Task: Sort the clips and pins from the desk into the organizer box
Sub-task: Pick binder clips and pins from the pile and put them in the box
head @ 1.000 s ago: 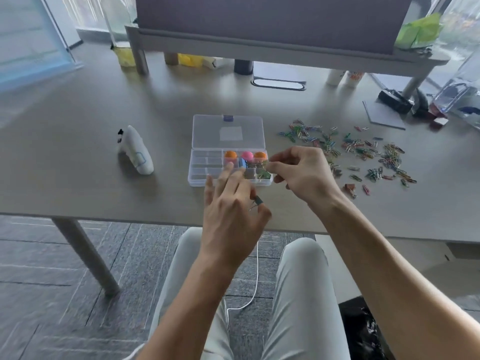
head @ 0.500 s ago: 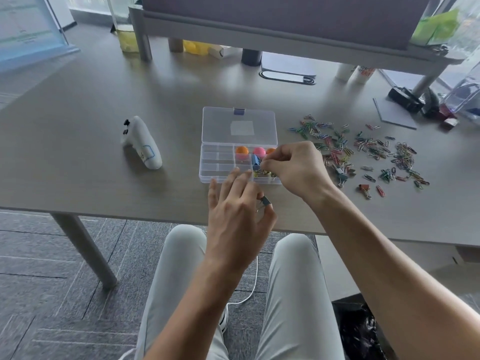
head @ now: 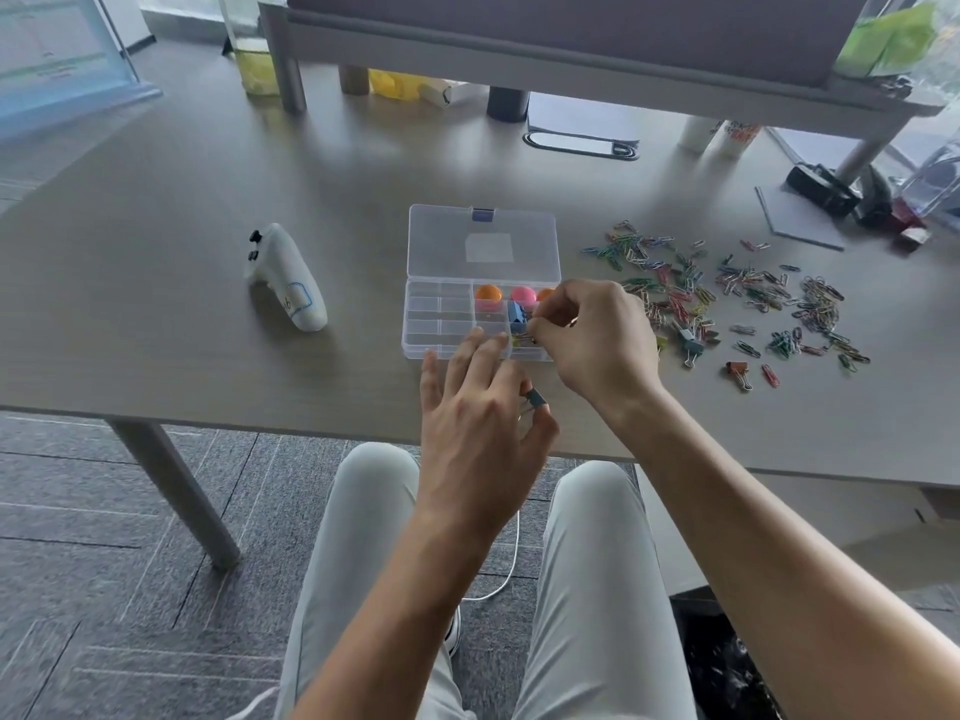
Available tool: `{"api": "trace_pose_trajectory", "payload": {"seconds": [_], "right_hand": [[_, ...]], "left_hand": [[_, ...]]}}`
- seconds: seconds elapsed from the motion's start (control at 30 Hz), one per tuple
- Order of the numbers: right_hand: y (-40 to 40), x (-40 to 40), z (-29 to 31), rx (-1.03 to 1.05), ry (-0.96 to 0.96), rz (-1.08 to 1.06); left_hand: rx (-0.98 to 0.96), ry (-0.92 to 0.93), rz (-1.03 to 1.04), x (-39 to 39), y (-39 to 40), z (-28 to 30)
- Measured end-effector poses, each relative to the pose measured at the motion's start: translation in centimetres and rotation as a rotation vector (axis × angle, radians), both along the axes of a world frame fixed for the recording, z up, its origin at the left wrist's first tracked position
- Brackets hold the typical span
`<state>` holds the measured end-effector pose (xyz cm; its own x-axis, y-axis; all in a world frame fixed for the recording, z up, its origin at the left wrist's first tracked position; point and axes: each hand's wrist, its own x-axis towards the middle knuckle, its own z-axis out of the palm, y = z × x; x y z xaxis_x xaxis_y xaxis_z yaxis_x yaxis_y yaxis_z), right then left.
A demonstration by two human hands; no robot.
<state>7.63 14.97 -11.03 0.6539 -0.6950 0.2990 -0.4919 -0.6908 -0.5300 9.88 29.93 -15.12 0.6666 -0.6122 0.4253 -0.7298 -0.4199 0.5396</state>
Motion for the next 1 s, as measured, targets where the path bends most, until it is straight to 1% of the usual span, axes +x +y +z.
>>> {"api": "trace_pose_trajectory", "payload": {"seconds": [0.2,0.4,0.57,0.9,1.0], "right_hand": [[-0.1,-0.5,-0.3,-0.042,-0.036,0.048],[-0.9,-1.1,-0.3,0.039,-0.096,0.078],[-1.2,-1.1,0.4,0.107,-0.057,0.106],[-1.3,-0.1,1.1,0.033,0.068,0.102],[-1.4,0.1,1.3,0.044,0.092,0.111]], "left_hand": [[0.008,0.021,-0.001,0.1,0.0,0.0],[0.025,0.011,0.008,0.1,0.0,0.1],[0.023,0.0,0.003,0.1,0.0,0.1],[0.076,-0.039,-0.002,0.0,-0.2,0.2],[0.084,-0.033,0.002,0.0,-0.3,0.4]]}}
